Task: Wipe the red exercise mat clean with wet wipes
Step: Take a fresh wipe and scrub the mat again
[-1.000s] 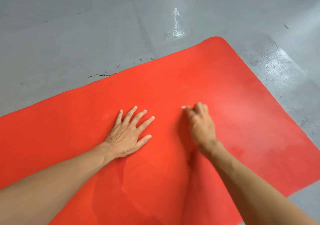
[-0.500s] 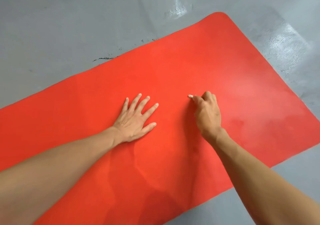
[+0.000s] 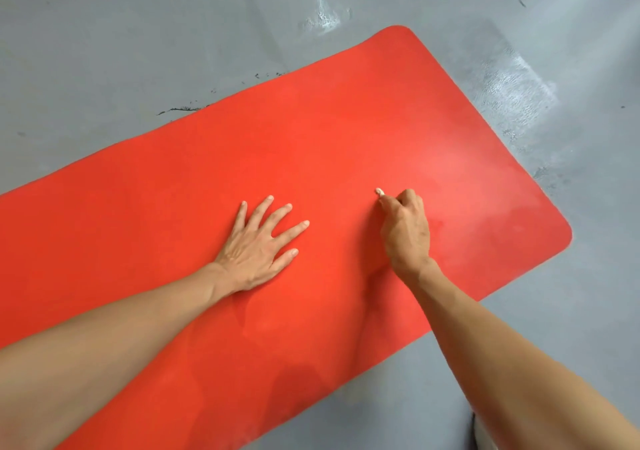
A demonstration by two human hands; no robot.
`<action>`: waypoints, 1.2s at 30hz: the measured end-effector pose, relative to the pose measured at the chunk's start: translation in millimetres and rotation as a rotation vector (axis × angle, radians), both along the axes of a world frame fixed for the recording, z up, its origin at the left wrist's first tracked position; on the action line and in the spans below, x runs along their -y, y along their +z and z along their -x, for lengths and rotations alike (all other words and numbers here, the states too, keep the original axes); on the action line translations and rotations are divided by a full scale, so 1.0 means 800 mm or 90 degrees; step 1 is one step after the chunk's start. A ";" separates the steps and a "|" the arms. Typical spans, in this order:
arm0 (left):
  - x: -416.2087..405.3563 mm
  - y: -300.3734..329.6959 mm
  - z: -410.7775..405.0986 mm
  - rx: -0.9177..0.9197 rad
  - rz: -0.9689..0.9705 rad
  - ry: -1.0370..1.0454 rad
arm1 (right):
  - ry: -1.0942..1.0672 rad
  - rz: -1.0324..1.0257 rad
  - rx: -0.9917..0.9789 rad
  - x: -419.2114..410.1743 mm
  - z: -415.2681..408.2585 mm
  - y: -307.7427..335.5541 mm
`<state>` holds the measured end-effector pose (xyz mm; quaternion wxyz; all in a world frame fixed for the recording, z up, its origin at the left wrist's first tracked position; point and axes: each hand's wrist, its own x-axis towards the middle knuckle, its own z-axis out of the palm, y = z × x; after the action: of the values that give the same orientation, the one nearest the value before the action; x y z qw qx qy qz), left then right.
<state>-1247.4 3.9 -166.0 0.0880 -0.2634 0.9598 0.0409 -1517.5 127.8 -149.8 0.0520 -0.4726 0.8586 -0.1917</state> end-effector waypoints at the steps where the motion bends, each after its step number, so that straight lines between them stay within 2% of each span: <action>1: -0.006 -0.002 0.001 -0.005 0.005 -0.008 | -0.028 0.003 0.015 -0.003 -0.009 0.003; 4: -0.012 -0.003 0.003 -0.010 0.012 -0.003 | 0.054 0.033 0.038 -0.031 -0.063 -0.001; 7: -0.015 -0.001 0.006 -0.005 0.025 -0.028 | 0.343 0.013 0.027 -0.070 -0.102 0.004; 8: -0.015 -0.001 0.007 -0.002 0.030 -0.042 | 0.388 0.010 0.037 -0.076 -0.095 0.003; 9: -0.017 -0.002 0.009 -0.003 0.031 -0.050 | 0.369 0.008 0.041 -0.076 -0.078 0.003; 11: -0.020 0.000 0.014 -0.003 0.033 -0.056 | 0.215 0.045 0.073 -0.068 -0.032 -0.004; 13: -0.023 0.004 0.019 -0.004 0.042 -0.079 | 0.031 0.042 0.039 -0.063 0.011 -0.005; 15: -0.028 0.006 0.025 -0.005 0.056 -0.117 | -0.062 0.042 0.010 -0.070 0.014 -0.004; 17: -0.037 0.006 0.035 -0.010 0.060 -0.144 | -0.026 0.027 0.008 -0.090 -0.027 0.001; 20: -0.049 0.002 0.050 -0.026 0.058 -0.170 | 0.198 0.000 0.034 -0.139 -0.101 0.003; 22: -0.059 0.001 0.062 -0.037 0.047 -0.188 | 0.292 -0.015 0.030 -0.153 -0.095 0.004; 24: -0.069 0.001 0.070 -0.046 0.042 -0.210 | 0.205 0.002 0.027 -0.145 -0.056 0.000; 27: -0.079 0.001 0.078 -0.050 0.037 -0.228 | -0.045 0.031 0.021 -0.131 0.003 -0.004; 29: -0.082 0.001 0.079 -0.049 0.035 -0.235 | -0.106 0.034 0.023 -0.131 -0.001 -0.006; 32: -0.084 -0.004 0.077 -0.069 0.042 -0.224 | -0.040 0.058 0.033 -0.152 -0.068 -0.002; 36: -0.093 -0.011 0.073 -0.107 0.047 -0.206 | 0.213 -0.009 0.070 -0.203 -0.136 0.008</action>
<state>-1305.7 78.4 -175.0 0.0035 -0.1046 0.9944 0.0126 -1408.5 290.5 -143.7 0.1329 -0.5977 0.7649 -0.1999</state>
